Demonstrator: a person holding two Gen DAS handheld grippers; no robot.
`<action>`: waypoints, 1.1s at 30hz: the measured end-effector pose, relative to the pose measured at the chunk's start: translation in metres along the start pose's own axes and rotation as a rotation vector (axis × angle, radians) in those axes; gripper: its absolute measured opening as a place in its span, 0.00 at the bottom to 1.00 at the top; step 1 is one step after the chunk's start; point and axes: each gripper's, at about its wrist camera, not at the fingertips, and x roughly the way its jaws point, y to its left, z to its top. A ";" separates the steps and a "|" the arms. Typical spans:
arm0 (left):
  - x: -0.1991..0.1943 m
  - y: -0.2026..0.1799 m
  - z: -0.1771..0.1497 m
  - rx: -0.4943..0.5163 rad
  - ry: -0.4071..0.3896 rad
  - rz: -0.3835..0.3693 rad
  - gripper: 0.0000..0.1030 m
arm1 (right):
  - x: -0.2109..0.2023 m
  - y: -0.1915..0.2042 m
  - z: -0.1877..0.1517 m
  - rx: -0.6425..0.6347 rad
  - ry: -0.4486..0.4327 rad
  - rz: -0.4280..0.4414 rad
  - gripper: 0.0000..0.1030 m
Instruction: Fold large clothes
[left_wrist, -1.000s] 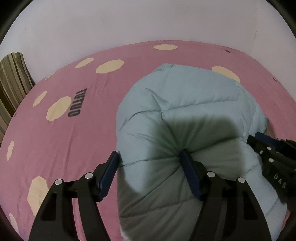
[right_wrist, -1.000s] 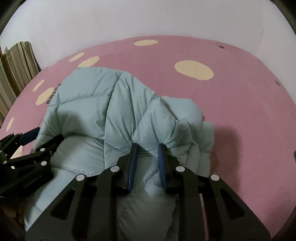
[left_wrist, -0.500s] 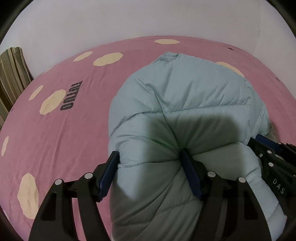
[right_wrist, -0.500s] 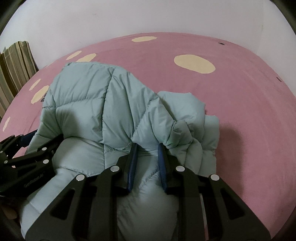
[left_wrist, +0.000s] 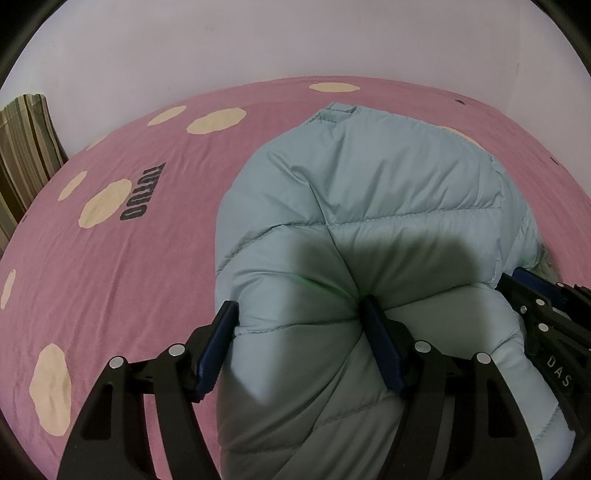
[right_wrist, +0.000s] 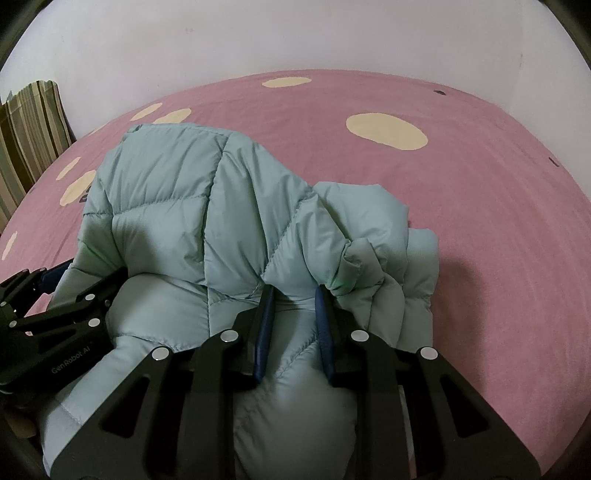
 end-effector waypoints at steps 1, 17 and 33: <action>0.000 0.000 0.000 0.001 0.000 0.000 0.67 | 0.000 0.000 0.000 -0.001 -0.001 -0.002 0.22; -0.053 0.024 -0.002 -0.059 0.000 -0.037 0.75 | -0.052 0.003 0.001 0.012 -0.061 0.001 0.60; -0.065 0.044 -0.039 -0.135 0.014 -0.124 0.79 | -0.062 -0.033 -0.030 0.165 0.028 0.101 0.67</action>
